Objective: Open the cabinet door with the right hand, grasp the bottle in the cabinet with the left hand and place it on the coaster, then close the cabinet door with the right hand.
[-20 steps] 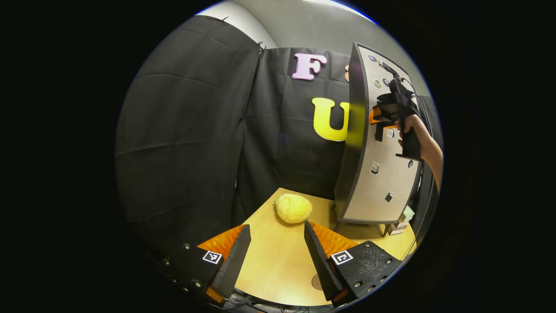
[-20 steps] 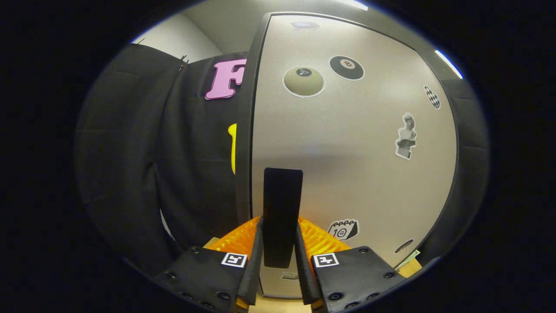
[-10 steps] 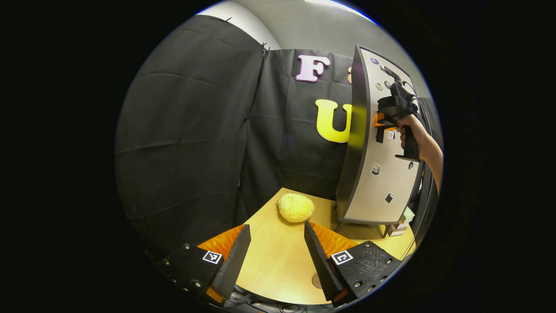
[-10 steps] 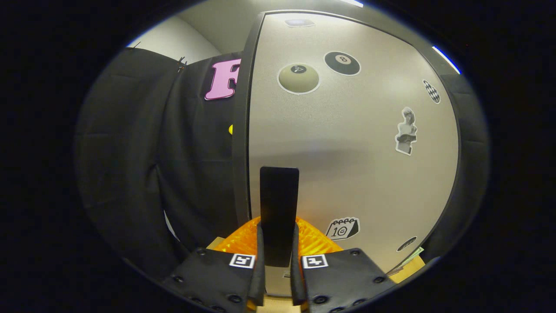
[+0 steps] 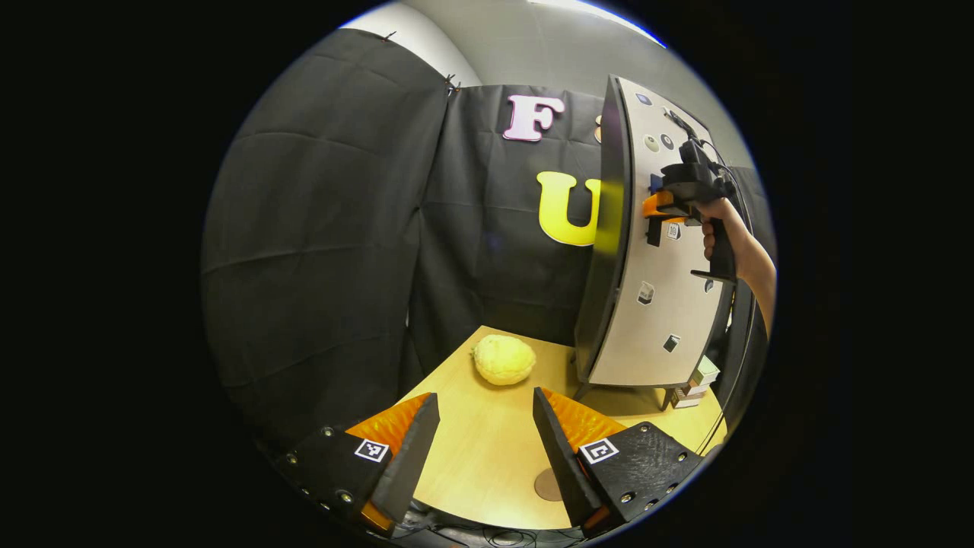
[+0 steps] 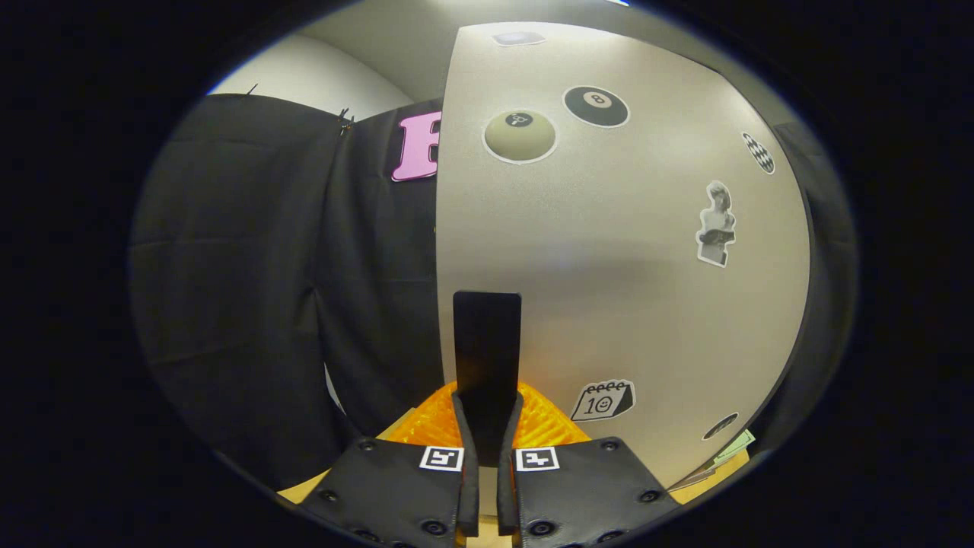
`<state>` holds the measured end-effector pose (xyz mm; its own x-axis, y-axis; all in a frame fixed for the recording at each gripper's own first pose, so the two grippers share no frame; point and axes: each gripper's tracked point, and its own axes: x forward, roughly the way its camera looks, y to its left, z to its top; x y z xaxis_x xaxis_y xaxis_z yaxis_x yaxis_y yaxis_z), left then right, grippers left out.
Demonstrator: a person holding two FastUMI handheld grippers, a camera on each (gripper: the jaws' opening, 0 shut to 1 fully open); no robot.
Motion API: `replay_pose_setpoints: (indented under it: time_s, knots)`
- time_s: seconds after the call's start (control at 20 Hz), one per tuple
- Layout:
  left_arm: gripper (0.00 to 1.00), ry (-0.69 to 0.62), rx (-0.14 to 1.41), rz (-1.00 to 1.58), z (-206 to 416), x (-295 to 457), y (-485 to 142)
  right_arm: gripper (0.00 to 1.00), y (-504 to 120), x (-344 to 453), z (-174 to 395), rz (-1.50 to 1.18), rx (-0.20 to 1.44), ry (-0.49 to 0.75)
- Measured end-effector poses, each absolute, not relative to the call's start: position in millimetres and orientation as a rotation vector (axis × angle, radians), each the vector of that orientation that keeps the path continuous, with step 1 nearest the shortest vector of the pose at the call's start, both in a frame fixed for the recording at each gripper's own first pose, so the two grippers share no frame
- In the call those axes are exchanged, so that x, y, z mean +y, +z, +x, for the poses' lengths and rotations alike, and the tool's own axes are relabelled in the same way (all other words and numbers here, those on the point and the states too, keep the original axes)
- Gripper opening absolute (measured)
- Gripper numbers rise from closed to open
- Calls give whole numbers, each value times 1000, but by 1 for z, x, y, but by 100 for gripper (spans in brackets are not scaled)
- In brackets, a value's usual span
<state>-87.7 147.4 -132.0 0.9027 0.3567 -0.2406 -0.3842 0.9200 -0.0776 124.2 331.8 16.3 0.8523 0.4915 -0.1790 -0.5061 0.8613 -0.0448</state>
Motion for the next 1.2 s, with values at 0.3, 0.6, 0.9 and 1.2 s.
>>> replay_pose_setpoints:
  time_s: [0.3,0.6,0.9,1.2]
  knots:
    - [72,361,239,-105,-83,134,-125,11,22,312,88,-74,172,641]
    - [72,337,250,-94,-83,123,-129,11,27,279,47,-68,159,673]
    - [72,285,266,-78,-77,109,-140,11,26,253,34,-26,215,712]
    - [73,230,285,-68,-64,90,-143,11,26,243,32,-12,222,722]
